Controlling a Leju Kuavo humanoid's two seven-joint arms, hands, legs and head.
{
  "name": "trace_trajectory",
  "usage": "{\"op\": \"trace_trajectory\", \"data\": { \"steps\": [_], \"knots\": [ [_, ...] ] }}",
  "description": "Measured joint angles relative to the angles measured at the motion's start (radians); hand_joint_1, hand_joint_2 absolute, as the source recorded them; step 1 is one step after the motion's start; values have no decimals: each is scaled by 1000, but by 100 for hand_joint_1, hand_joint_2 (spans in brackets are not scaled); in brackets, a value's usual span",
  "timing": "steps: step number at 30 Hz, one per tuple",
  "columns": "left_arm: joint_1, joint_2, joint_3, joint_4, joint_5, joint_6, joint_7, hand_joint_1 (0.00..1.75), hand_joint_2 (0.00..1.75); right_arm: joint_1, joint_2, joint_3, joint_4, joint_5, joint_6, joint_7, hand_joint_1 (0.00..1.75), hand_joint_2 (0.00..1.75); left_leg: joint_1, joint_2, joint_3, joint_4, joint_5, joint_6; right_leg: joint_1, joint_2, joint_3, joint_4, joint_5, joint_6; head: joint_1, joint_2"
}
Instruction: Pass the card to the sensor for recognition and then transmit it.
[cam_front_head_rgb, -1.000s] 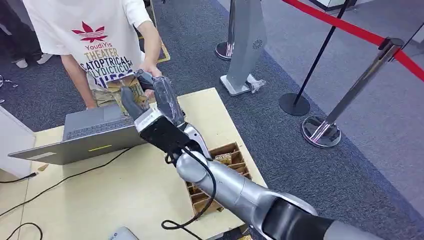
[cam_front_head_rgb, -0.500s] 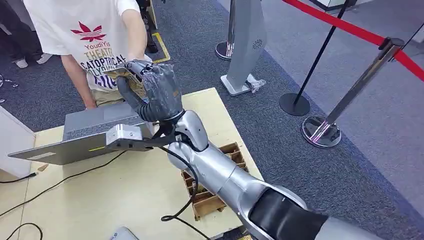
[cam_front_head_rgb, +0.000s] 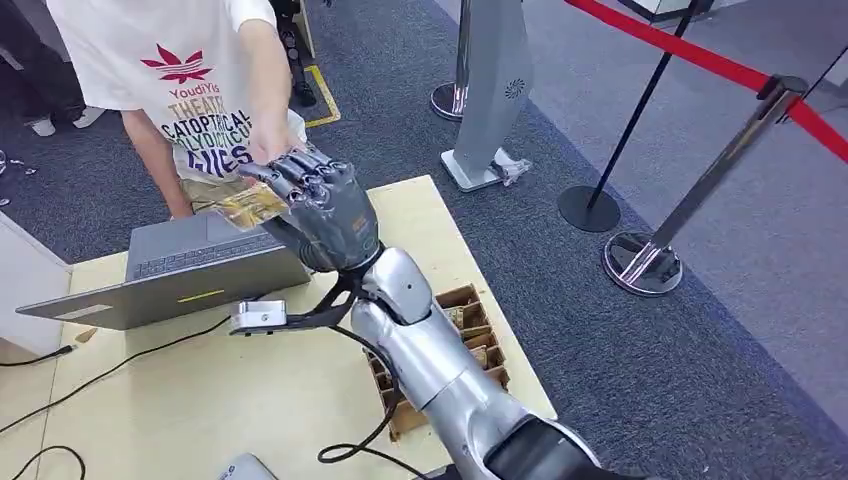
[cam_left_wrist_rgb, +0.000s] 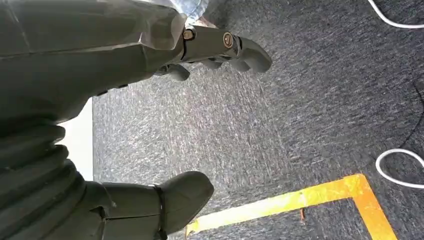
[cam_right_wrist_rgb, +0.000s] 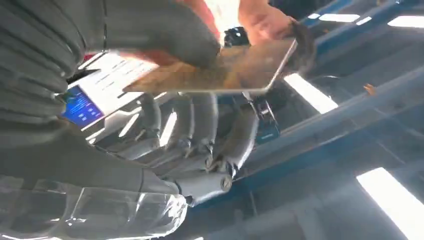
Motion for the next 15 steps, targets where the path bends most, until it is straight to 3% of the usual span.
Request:
{"op": "trace_trajectory", "data": {
  "steps": [15],
  "knots": [
    [4, 6, 0, 0, 19, 7, 0, 0, 175, 28, 7, -54, 20, 23, 0, -8, 0, 175, 0, 0, 0, 0, 0, 0, 0, 0, 0, 0, 0, 0, 0, 0]
  ]
}}
